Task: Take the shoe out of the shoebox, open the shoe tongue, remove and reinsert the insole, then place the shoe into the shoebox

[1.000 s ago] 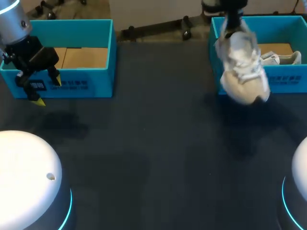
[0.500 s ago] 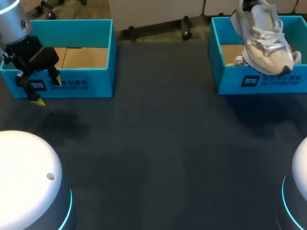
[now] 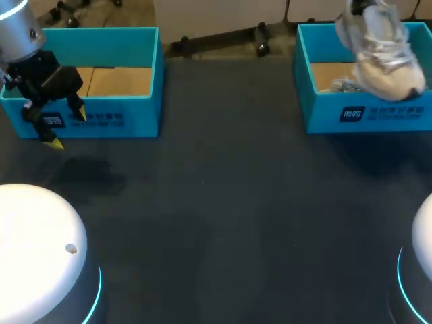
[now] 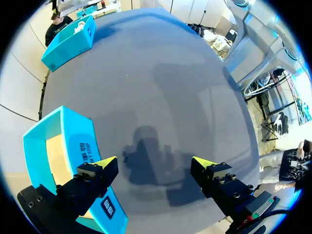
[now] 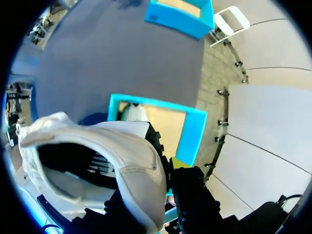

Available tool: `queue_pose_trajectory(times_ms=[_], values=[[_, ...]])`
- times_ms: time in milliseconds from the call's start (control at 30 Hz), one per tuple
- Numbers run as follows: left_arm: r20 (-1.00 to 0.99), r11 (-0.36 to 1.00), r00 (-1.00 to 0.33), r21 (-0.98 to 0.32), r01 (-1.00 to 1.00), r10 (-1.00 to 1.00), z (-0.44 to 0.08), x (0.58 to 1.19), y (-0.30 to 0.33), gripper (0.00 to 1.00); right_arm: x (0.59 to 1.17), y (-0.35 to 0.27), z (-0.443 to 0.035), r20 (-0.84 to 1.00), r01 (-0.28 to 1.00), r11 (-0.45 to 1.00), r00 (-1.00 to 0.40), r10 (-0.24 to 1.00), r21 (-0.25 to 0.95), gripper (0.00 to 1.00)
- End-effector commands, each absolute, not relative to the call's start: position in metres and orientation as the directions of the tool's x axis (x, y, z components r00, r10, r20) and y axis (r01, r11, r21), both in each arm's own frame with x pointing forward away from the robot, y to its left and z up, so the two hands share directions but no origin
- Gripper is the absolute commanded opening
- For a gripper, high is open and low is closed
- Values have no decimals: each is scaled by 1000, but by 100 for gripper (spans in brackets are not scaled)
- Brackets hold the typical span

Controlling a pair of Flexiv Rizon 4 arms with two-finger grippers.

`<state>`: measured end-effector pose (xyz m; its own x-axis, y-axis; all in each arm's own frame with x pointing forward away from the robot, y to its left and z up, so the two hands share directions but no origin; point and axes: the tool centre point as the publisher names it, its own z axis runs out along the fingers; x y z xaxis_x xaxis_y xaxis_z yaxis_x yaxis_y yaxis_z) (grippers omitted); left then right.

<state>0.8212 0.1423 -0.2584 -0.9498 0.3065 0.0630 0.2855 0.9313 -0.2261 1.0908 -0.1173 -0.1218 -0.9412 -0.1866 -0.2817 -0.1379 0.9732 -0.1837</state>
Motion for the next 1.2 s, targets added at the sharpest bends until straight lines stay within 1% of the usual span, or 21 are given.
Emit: queue_pose_trajectory(times_ms=[33,233,267,300,367,400,600,633,767,867,933,967,1067,1100,1167,1200], values=[[65,931,-949,-225,287,308,-258,821,143,100,1154,-138,-141,-210,-142,983,-964,-165,-120,0],[65,931,-949,-225,287,308,-258,821,143,100,1186,-158,-152,-211,-116,986,-968,-139,-116,0],[65,931,-949,-225,287,308,-258,821,143,100,1190,-160,-152,-221,-114,988,-966,-134,-100,0],[65,931,-949,-225,287,308,-258,821,143,100,1194,-163,-151,-223,-103,988,-967,-126,-112,0],[65,931,-949,-225,287,308,-258,821,143,100,1202,-169,-149,-227,-92,993,-968,-108,-80,0],[65,931,-949,-225,287,308,-258,821,143,100,1205,-172,-148,-224,-77,992,-970,-98,-104,0],[65,931,-949,-225,287,308,-258,821,143,100,1218,-187,-146,-222,-7,992,-975,-34,-125,0],[65,931,-949,-225,287,308,-258,821,143,100,1220,-191,-147,-221,21,994,-975,-3,-107,0],[65,931,-949,-225,287,308,-258,821,143,100,1216,-212,-145,-243,240,967,-946,213,-87,0],[65,931,-949,-225,287,308,-258,821,143,100,1207,-230,-142,-258,437,898,-874,412,-43,0],[65,931,-949,-225,287,308,-258,821,143,100,1198,-243,-143,-263,567,824,-795,547,-2,0],[65,931,-949,-225,287,308,-258,821,143,100,1194,-247,-143,-267,616,788,-760,593,-6,0],[65,931,-949,-225,287,308,-258,821,143,100,1182,-258,-143,-274,713,701,-669,690,27,0],[65,931,-949,-225,287,308,-258,821,143,100,1175,-263,-143,-270,767,641,-611,744,29,0],[65,931,-949,-225,287,308,-258,821,143,100,1167,-265,-142,-280,804,593,-560,779,40,0],[65,931,-949,-225,287,308,-258,821,143,100,1167,-265,-142,-280,804,593,-560,779,40,0]])
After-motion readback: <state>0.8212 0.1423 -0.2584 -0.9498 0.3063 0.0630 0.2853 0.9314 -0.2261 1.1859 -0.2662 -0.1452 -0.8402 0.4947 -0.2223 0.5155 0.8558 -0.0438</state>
